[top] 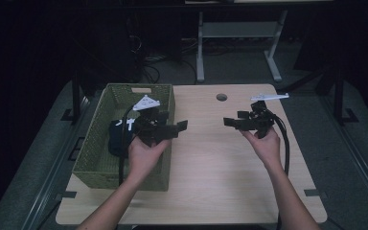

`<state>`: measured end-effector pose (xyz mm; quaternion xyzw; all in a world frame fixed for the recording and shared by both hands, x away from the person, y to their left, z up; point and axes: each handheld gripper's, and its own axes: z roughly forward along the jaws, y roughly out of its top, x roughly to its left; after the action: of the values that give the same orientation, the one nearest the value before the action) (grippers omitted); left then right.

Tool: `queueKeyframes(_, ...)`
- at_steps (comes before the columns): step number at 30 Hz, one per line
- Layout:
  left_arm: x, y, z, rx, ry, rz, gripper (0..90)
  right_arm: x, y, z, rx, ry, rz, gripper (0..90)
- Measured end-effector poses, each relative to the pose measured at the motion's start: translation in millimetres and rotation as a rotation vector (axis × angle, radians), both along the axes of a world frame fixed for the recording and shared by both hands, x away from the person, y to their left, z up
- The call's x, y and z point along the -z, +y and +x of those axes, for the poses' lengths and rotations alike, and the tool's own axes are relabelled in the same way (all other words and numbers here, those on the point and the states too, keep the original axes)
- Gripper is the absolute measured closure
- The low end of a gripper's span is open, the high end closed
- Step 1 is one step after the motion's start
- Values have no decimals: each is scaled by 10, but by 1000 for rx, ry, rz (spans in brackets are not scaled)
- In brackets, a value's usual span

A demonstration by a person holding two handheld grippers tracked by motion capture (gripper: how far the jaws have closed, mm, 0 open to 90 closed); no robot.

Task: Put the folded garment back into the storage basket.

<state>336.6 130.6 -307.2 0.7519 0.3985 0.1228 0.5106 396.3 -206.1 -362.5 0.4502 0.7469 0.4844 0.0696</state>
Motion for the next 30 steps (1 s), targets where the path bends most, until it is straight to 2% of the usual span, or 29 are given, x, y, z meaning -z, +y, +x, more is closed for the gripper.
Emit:
queueKeyframes(8,32,-211,-2,41,5,4,190,-5,-192,-50,27,3,-10,203)
queueKeyframes(24,145,-558,-25,99,9,6,190,132,-552,-144,83,30,-24,203)
queueKeyframes(30,223,-707,-67,136,17,21,189,198,-669,-186,101,40,-32,203)
